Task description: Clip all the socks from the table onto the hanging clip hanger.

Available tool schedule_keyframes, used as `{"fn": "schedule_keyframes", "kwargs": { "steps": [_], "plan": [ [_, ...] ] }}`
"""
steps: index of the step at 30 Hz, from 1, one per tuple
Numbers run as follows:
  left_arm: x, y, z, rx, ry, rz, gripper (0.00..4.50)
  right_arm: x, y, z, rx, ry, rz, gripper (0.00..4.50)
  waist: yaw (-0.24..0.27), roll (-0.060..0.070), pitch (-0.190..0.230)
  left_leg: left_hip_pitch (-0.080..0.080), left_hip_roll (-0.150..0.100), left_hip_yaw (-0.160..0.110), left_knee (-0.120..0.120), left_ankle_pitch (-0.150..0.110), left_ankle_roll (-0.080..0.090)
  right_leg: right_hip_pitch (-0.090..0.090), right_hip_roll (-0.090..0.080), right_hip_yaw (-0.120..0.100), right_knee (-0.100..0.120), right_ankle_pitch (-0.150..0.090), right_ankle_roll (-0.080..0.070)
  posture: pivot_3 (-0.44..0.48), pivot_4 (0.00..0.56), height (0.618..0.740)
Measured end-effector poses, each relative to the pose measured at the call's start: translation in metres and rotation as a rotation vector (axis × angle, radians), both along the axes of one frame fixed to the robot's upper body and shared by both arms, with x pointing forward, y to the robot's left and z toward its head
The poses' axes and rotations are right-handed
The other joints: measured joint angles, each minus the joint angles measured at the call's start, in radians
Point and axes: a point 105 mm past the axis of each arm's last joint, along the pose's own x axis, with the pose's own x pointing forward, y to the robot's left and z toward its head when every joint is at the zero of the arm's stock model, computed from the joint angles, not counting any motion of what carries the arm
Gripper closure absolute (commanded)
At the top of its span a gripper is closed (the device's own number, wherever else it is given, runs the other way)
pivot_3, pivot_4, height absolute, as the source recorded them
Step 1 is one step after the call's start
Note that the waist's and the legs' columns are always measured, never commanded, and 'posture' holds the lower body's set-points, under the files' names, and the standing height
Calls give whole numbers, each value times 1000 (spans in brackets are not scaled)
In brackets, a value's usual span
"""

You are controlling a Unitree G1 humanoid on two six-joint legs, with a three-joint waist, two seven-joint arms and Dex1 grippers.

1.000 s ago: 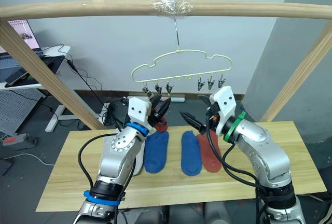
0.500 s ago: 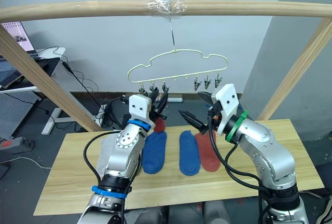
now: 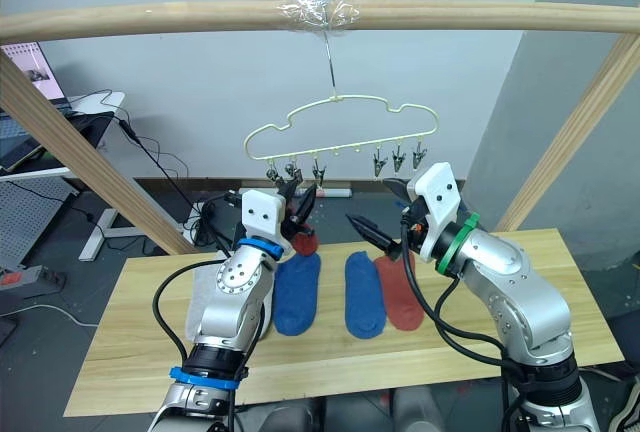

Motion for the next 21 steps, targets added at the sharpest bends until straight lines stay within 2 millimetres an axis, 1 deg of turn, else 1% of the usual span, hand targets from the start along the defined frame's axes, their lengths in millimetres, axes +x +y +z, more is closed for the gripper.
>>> {"fn": "schedule_keyframes", "kwargs": {
  "steps": [3,5,13,18,21],
  "plan": [
    [2,10,2,-3,-8,38,2743,-1,2,-1,-2,3,8,0,0,0,0,0,0,0,0,0,0,0,0,0,0,0,0,-205,169,740],
    [2,12,3,2,-10,43,2743,-1,2,-1,-3,3,9,0,0,0,0,0,0,0,0,0,0,0,0,0,0,0,0,-208,168,740],
    [1,11,2,7,-9,26,2743,-1,2,-1,-2,1,9,0,0,0,0,0,0,0,0,0,0,0,0,0,0,0,0,-204,167,740],
    [6,8,10,4,-37,21,2743,-1,3,1,-2,-4,11,0,0,0,0,0,0,0,0,0,0,0,0,0,0,0,0,-206,166,740],
    [9,7,11,3,-39,22,2743,0,4,3,-1,-11,13,0,0,0,0,0,0,0,0,0,0,0,0,0,0,0,0,-210,165,740]
  ]
}}
